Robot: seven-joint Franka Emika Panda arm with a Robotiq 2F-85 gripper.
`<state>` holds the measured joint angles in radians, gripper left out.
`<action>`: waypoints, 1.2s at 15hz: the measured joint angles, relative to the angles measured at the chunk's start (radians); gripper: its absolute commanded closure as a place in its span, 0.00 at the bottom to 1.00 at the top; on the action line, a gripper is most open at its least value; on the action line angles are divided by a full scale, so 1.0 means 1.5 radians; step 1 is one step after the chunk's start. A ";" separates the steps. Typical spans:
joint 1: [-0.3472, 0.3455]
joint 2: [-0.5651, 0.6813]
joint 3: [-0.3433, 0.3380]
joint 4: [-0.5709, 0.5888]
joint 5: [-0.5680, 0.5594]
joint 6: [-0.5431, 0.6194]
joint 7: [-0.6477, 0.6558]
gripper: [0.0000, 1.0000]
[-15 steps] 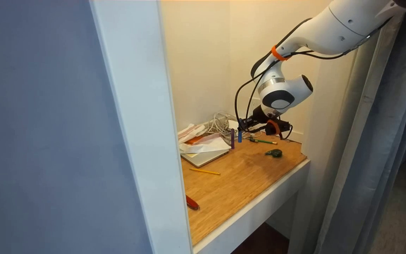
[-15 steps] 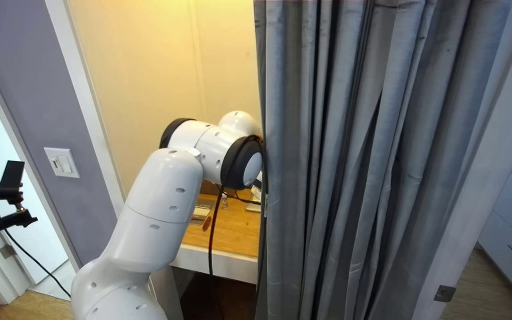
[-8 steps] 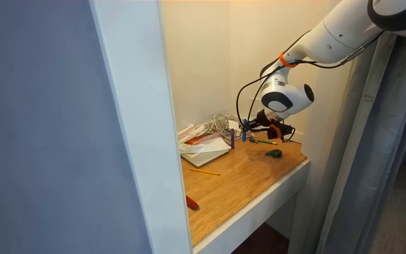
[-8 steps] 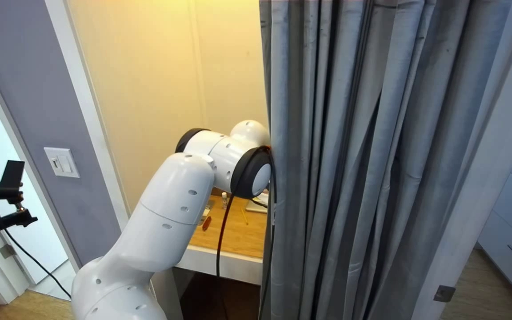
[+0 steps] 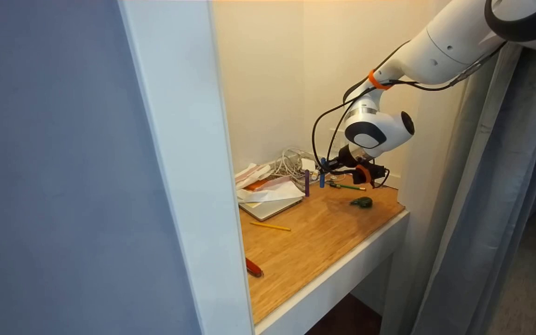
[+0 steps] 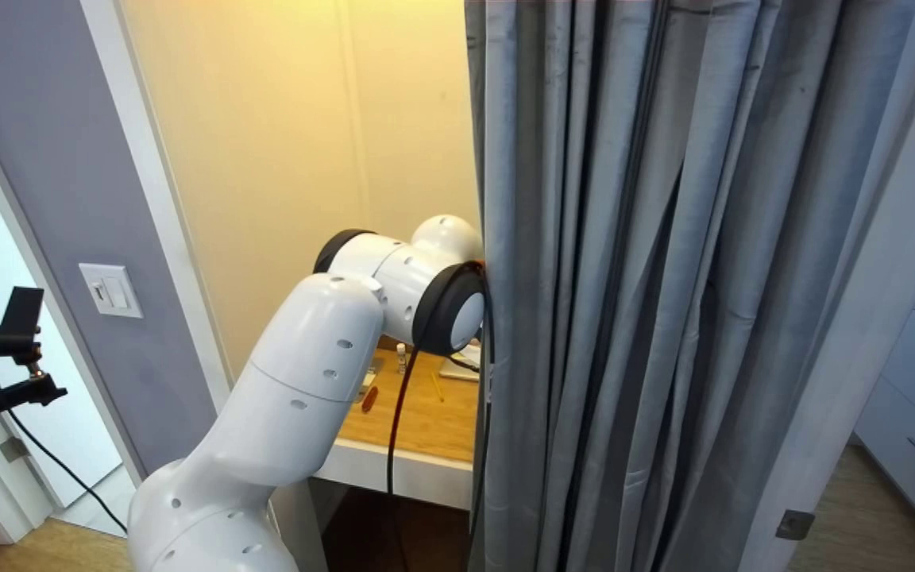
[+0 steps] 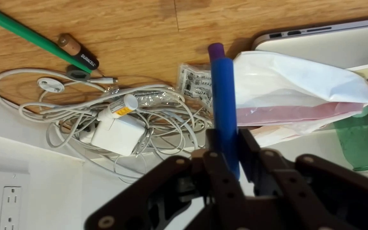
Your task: Move the purple and blue marker to the right and place them in an upright position
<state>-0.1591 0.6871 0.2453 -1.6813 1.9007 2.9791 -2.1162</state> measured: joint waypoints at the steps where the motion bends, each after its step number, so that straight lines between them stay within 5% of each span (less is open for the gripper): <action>1: 0.000 0.001 -0.001 0.001 0.001 0.000 -0.004 0.95; 18: 0.018 0.111 -0.032 0.107 0.158 -0.066 -0.207 0.95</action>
<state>-0.1318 0.8542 0.1969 -1.5208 2.1372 2.8804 -2.4273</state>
